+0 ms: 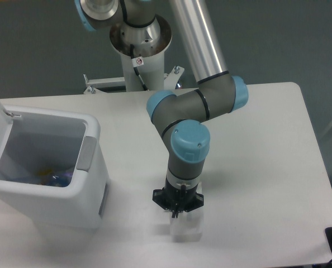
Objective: Place the trash in the trash can
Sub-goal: 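Lift the tissue and carry it over the trash bin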
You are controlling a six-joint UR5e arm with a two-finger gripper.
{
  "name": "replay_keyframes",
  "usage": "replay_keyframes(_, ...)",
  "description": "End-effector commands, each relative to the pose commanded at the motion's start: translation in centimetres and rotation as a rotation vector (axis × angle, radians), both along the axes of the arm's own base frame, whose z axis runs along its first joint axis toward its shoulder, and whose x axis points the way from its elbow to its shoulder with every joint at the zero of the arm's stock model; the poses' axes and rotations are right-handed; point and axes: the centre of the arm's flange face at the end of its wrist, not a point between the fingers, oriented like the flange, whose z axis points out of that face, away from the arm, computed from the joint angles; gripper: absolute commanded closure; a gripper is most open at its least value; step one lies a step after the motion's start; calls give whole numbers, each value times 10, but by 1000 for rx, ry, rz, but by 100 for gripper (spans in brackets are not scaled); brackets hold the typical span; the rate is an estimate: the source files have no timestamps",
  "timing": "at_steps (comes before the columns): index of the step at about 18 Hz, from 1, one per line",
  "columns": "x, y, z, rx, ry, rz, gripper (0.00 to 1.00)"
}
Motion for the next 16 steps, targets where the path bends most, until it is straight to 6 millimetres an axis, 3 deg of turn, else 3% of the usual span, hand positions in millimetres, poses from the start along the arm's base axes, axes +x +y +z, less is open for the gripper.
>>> replay_keyframes(8, -36, -33, 86, 265, -83, 77, 100)
replay_keyframes(12, -30, -37, 115, 323, -88, 83, 100)
replay_keyframes(16, -21, -41, 161, 425, -114, 92, 100)
